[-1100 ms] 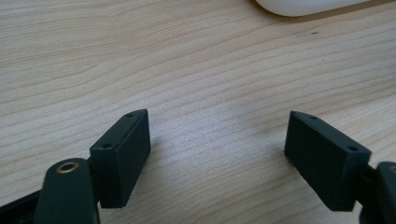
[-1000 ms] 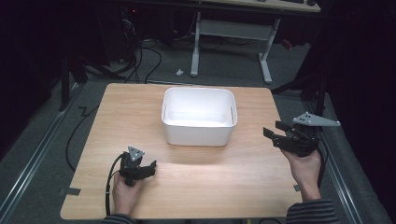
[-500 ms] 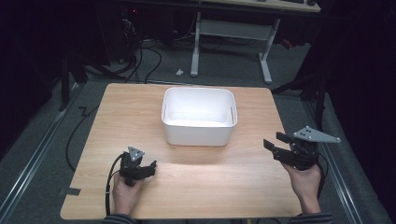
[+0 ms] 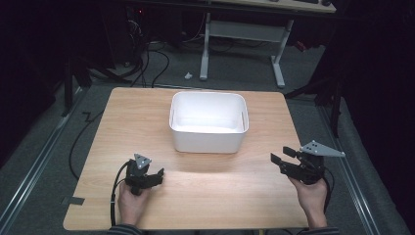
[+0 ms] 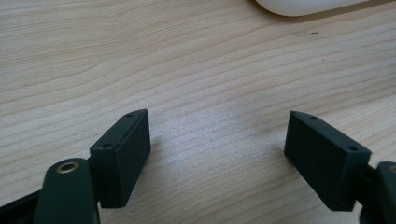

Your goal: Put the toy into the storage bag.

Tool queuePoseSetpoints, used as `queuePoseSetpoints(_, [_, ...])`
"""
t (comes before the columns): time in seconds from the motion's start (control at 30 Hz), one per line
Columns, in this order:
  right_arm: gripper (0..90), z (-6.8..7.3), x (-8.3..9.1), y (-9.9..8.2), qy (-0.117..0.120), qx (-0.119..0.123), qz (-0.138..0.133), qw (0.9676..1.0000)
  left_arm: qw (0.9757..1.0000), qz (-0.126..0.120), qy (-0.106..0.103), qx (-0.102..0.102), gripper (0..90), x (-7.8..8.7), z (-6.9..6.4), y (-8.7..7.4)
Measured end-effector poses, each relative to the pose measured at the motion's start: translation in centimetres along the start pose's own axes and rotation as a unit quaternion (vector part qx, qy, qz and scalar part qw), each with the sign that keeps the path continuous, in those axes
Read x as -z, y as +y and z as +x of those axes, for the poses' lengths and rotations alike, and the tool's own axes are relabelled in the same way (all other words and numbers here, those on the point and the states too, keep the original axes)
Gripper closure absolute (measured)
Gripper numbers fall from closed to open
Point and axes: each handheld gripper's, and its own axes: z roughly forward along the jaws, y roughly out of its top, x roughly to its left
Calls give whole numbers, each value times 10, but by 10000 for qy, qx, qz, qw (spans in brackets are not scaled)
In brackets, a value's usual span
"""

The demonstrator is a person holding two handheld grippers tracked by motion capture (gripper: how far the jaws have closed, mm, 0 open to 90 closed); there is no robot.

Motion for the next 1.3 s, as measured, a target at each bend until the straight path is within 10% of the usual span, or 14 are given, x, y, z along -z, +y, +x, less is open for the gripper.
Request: queuePoseSetpoints(1.3, [417, -9, -33, -39, -44, -439, 277, 9986, 10000, 0, 1, 1, 229, 0, 0, 0])
